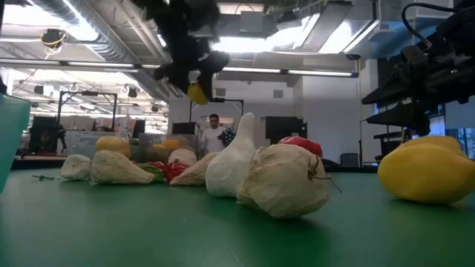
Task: Sort produce into baskets
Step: Put the lemon into the black bin
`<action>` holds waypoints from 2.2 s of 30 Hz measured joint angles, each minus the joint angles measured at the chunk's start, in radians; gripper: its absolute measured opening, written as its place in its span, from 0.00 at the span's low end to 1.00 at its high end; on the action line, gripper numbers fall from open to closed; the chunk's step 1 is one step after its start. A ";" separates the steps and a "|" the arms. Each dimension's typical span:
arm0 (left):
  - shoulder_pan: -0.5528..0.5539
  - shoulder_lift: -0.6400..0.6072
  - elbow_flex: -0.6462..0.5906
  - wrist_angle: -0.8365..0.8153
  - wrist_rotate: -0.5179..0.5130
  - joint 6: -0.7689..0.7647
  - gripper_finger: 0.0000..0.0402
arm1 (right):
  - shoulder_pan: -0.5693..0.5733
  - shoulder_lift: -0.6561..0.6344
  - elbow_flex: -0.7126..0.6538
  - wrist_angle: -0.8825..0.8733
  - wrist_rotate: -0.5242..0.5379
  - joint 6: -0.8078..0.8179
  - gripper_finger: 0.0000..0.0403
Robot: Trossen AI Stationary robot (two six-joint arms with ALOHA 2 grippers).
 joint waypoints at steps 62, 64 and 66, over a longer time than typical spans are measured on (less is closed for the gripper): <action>-0.383 0.150 -0.011 0.828 0.573 0.447 0.75 | 0.000 0.002 0.000 0.000 0.075 0.033 0.65; -0.420 0.205 -0.011 0.888 0.571 0.446 0.75 | 0.000 0.002 0.000 0.000 0.075 0.033 0.65; -0.449 0.266 -0.012 0.950 0.571 0.421 0.75 | 0.000 0.002 0.000 0.000 0.071 0.033 0.65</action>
